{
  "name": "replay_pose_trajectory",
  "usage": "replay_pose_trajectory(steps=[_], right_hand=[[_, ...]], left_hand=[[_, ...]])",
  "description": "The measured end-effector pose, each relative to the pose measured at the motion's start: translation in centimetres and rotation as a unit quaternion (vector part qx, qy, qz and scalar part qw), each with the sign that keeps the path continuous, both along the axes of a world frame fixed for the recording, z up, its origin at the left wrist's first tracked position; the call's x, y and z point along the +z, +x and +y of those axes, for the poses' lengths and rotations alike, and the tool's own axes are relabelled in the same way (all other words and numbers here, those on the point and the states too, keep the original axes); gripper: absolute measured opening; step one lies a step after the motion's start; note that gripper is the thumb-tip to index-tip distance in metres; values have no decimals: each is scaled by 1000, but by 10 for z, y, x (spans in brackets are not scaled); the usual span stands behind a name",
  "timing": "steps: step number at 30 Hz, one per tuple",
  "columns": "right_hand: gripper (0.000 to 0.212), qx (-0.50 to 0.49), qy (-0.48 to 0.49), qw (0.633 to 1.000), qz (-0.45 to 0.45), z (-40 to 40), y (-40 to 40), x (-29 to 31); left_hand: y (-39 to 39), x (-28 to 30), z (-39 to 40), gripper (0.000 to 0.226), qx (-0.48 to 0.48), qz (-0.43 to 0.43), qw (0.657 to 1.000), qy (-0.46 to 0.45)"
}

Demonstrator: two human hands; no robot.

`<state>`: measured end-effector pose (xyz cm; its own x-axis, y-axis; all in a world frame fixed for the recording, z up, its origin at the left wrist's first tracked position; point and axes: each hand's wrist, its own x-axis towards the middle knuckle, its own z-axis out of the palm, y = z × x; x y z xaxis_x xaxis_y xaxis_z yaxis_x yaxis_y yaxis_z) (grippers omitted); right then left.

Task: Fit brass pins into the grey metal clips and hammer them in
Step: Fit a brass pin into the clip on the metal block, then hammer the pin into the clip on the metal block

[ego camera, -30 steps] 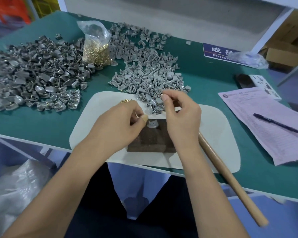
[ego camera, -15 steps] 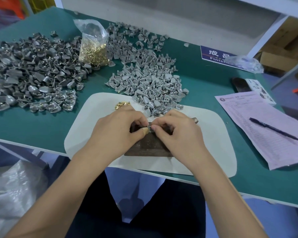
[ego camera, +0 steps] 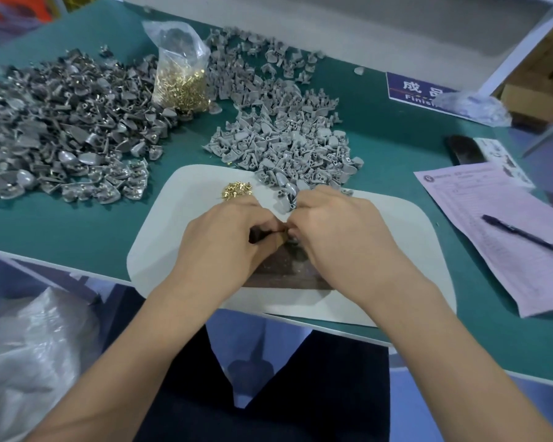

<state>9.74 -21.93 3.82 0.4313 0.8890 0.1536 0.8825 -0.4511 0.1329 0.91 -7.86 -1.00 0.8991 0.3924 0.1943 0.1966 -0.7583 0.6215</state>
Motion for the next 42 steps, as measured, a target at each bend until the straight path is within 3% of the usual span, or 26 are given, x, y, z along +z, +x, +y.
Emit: replay_pose_trajectory(steps=[3,7,10,15,20,25,28,30,32,34,37,39,41,42], right_hand=[[10,-17,40,996,76,-5,6,-5],[11,-41,117,969,214,-13,9,-7],[15,-57,101,974,193,-8,5,-5],[15,-77,-7,991,108,7,-3,1],[19,-84,4,989,123,2,-2,3],[12,-66,95,976,185,-5,6,-11],[6,-104,242,924,276,-19,6,-20],[6,-165,326,892,264,-41,8,-29],[13,-272,288,895,206,-67,14,-43],[36,-374,164,893,190,-86,17,-55],[36,-377,97,897,210,-91,17,-62],[30,-378,68,908,166,-89,17,-59],[23,-356,107,913,168,-91,16,-50],[22,-326,159,907,212,-92,15,-45]], left_hand=[[0,-1,0,5,2,-7,1000,-8],[-2,-4,0,9,7,-11,1000,-2],[-1,-5,0,9,11,-18,1000,-11],[1,-6,0,9,-9,-35,999,-21],[0,-4,3,9,-25,-33,999,-11],[0,-1,1,9,-17,-26,1000,-2],[-1,2,1,7,-28,-17,999,17],[-4,2,3,5,-39,-14,999,16],[-7,2,4,4,-52,-14,998,21],[-8,2,4,4,-59,-14,998,24],[-8,3,5,5,-60,-8,998,24],[-9,4,5,5,-58,-5,998,32],[-9,5,5,5,-59,-2,997,51],[-9,6,5,6,-60,-1,996,63]])
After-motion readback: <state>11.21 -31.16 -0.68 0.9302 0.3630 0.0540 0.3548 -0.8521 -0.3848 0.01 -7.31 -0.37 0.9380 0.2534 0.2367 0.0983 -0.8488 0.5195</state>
